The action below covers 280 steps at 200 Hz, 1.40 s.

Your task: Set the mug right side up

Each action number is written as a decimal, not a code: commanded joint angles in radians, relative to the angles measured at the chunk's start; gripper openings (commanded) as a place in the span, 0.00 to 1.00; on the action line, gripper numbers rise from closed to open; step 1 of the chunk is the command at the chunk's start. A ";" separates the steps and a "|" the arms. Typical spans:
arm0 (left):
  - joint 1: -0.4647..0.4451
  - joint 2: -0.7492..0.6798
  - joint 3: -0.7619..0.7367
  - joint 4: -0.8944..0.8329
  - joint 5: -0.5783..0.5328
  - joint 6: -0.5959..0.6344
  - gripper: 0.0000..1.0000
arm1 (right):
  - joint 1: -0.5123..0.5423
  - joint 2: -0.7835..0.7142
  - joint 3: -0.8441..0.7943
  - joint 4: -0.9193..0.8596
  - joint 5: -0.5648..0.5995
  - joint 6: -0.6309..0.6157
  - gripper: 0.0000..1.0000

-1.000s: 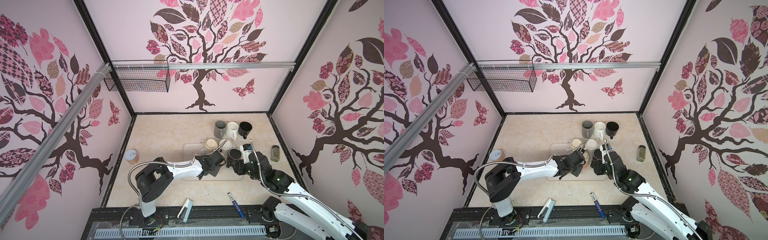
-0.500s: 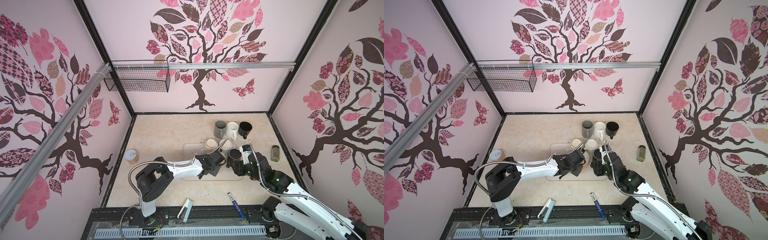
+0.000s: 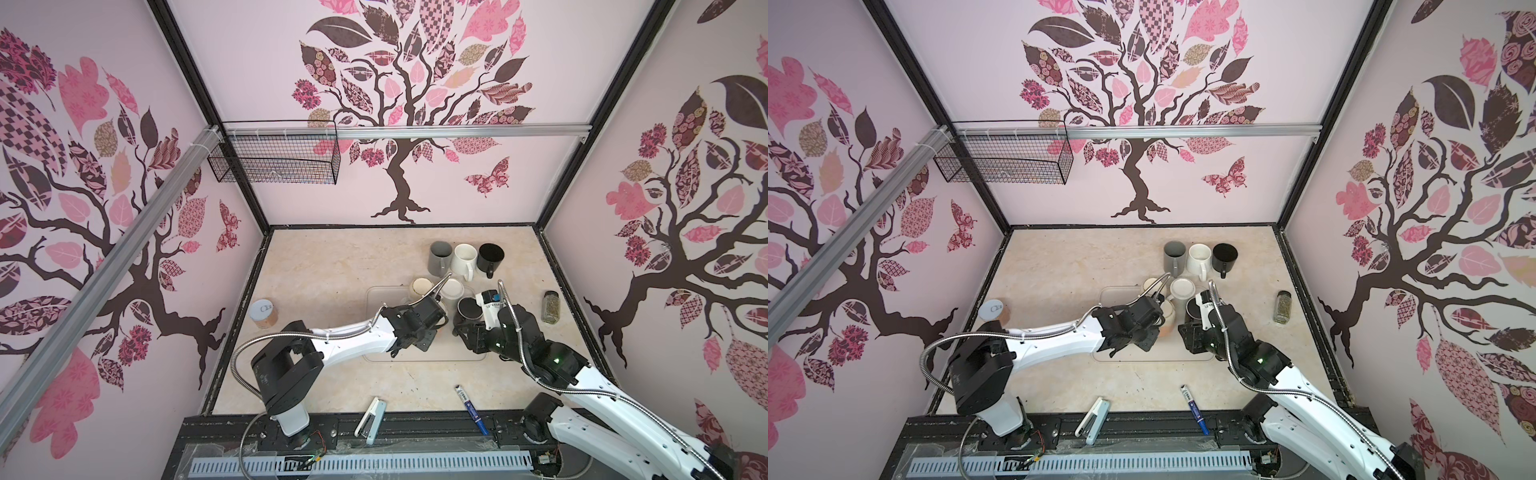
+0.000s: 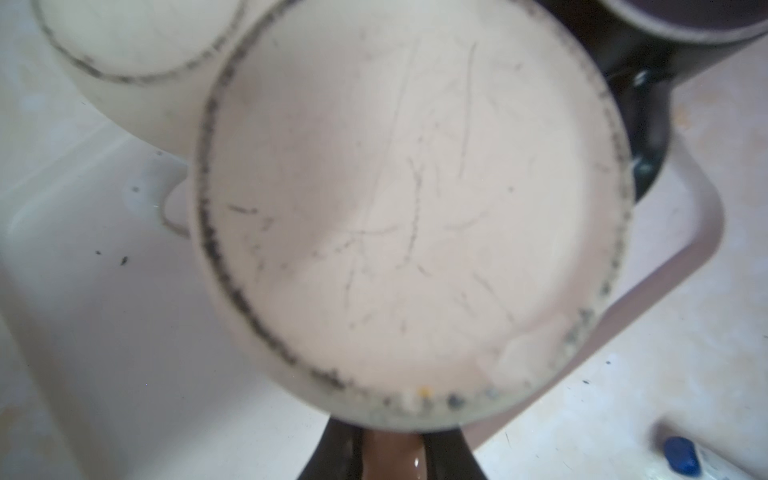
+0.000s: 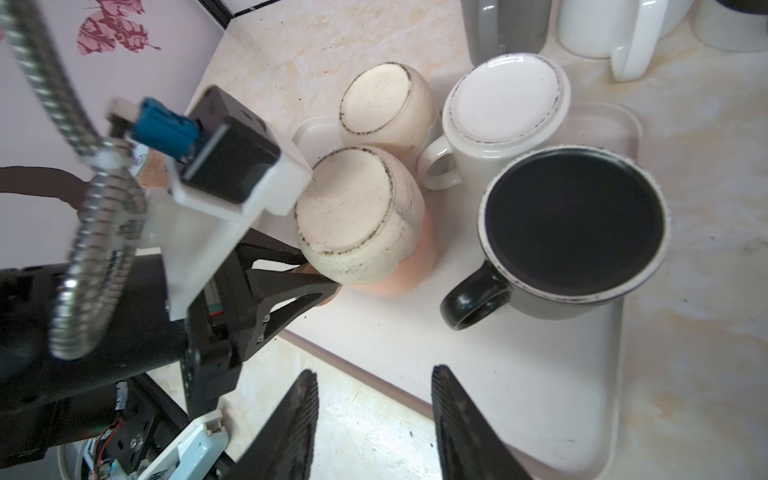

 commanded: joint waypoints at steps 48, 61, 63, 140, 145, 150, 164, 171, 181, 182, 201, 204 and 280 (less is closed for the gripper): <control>0.008 -0.279 -0.008 0.076 -0.053 -0.010 0.00 | 0.005 -0.081 -0.084 0.253 -0.211 0.149 0.48; 0.008 -0.323 -0.005 0.097 -0.038 -0.011 0.00 | 0.005 -0.082 -0.115 0.329 -0.250 0.188 0.48; 0.009 -0.329 -0.004 0.100 -0.037 -0.011 0.00 | 0.005 -0.081 -0.120 0.339 -0.255 0.192 0.48; 0.017 -0.479 0.001 0.274 0.042 -0.113 0.00 | 0.005 -0.056 -0.298 0.949 -0.336 0.464 0.53; 0.017 -0.490 -0.009 0.299 0.051 -0.131 0.00 | 0.004 -0.049 -0.309 0.993 -0.328 0.484 0.53; 0.020 -0.499 -0.018 0.322 0.058 -0.148 0.00 | 0.004 -0.040 -0.318 1.039 -0.323 0.504 0.53; 0.022 -0.528 -0.054 0.404 0.085 -0.198 0.00 | 0.005 -0.011 -0.344 1.163 -0.308 0.553 0.53; 0.025 -0.543 -0.076 0.454 0.099 -0.228 0.00 | 0.005 0.003 -0.358 1.235 -0.298 0.581 0.53; 0.031 -0.562 -0.113 0.529 0.130 -0.272 0.00 | 0.005 0.022 -0.380 1.328 -0.282 0.619 0.53; 0.032 -0.564 -0.116 0.538 0.133 -0.278 0.00 | 0.005 0.024 -0.382 1.338 -0.280 0.622 0.53; 0.047 -0.583 -0.170 0.688 0.194 -0.360 0.00 | 0.004 0.070 -0.407 1.504 -0.268 0.669 0.53; 0.048 -0.585 -0.177 0.705 0.199 -0.372 0.00 | 0.004 0.076 -0.410 1.524 -0.265 0.675 0.53; 0.059 -0.566 -0.257 0.877 0.282 -0.489 0.00 | 0.003 0.231 -0.338 1.792 -0.278 0.748 0.53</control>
